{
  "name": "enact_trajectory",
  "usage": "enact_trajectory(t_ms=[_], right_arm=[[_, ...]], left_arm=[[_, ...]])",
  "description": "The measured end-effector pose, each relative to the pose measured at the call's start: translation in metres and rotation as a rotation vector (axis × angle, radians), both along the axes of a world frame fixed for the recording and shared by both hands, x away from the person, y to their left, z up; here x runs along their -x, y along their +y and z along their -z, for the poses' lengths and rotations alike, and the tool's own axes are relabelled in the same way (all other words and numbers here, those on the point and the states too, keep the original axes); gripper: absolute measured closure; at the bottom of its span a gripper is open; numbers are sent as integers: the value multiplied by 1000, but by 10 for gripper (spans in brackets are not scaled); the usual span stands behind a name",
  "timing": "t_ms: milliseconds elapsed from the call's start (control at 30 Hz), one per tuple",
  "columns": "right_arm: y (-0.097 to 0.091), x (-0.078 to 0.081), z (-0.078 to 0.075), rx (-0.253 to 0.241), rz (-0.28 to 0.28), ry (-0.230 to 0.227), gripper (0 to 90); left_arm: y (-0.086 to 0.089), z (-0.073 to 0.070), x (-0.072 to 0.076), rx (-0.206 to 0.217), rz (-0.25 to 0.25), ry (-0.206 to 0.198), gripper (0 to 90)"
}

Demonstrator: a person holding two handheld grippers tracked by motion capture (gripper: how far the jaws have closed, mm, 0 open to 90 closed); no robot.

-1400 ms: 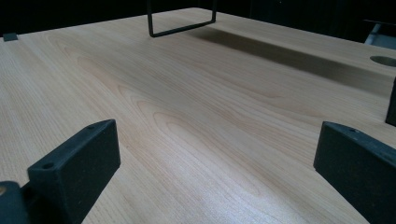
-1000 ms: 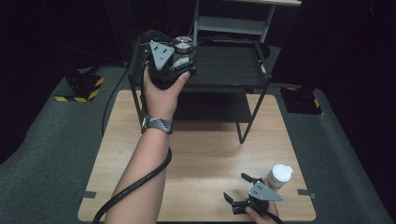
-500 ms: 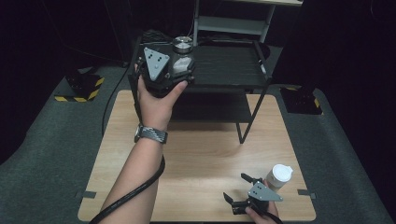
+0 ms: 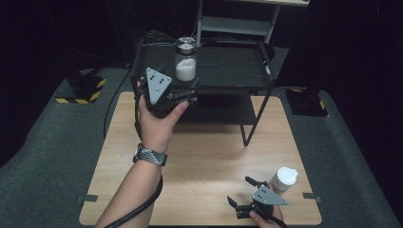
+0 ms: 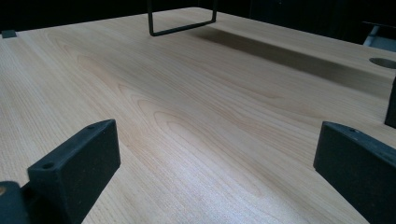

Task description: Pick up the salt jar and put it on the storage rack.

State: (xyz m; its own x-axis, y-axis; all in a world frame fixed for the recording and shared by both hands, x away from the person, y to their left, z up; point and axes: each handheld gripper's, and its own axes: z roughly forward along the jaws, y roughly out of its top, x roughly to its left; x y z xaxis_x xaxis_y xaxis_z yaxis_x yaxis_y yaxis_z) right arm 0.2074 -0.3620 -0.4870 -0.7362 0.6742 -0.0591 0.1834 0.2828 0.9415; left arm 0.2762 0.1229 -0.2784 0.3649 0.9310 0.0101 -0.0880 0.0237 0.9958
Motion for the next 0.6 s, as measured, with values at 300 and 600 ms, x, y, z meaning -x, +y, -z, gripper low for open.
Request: enact_trajectory(t_ms=[300, 600], right_arm=[[0, 1, 0, 2, 1, -5, 3], [0, 0, 0, -2, 6, 2, 2]], left_arm=[[9, 29, 16, 4, 10, 14, 4], [17, 68, 48, 4, 41, 20, 4]])
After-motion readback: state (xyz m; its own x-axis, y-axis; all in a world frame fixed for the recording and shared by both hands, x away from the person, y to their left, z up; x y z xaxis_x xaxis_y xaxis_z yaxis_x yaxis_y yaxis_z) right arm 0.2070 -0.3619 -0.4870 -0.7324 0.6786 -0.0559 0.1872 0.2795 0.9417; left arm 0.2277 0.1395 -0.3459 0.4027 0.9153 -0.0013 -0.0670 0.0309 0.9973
